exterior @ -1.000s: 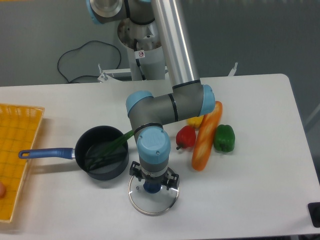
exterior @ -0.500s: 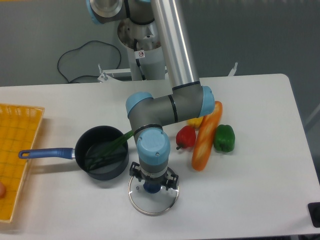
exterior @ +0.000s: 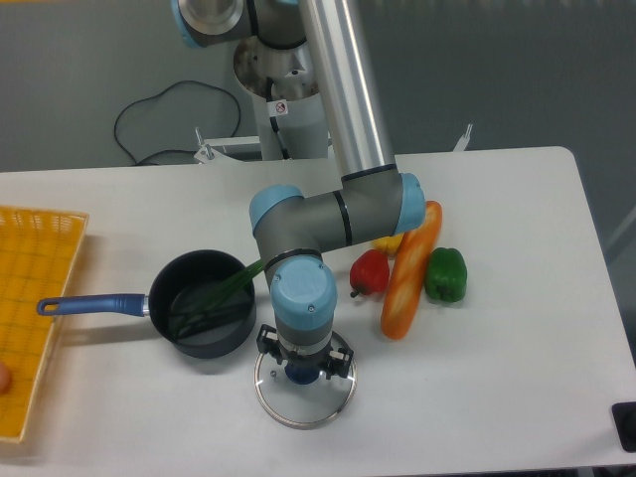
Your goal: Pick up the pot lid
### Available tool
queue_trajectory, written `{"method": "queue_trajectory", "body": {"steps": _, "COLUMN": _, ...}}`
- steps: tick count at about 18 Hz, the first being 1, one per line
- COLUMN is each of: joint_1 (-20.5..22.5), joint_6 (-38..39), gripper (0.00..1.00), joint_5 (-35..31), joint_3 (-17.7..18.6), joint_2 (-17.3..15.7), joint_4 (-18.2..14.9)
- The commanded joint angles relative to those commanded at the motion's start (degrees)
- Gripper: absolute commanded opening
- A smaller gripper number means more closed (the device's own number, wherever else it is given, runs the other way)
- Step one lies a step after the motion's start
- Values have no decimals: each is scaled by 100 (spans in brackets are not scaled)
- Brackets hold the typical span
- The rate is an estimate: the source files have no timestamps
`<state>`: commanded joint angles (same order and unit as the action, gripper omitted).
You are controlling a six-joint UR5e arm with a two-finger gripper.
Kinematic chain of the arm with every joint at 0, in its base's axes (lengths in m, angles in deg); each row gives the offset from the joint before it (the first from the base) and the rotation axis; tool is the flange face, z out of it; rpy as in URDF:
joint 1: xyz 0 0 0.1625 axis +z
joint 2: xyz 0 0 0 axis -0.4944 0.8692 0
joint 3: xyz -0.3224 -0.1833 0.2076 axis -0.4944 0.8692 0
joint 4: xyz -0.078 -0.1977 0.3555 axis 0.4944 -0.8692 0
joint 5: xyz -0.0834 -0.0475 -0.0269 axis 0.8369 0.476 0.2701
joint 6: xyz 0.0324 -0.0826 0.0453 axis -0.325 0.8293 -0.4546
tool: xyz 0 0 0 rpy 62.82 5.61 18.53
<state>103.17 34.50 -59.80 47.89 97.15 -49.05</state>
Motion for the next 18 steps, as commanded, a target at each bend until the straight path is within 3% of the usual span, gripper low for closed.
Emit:
{"method": "queue_trajectory", "body": {"steps": 10, "joint_1": 0, "joint_6": -53, "gripper": 75, "joint_5": -9, "joint_3": 18, "joint_2": -9, "joint_4": 0}}
{"method": "queue_trajectory", "body": {"steps": 18, "joint_1": 0, "joint_6": -62, "gripper": 74, "joint_5": -9, "joint_3": 26, "joint_2": -18, "joint_4": 0}}
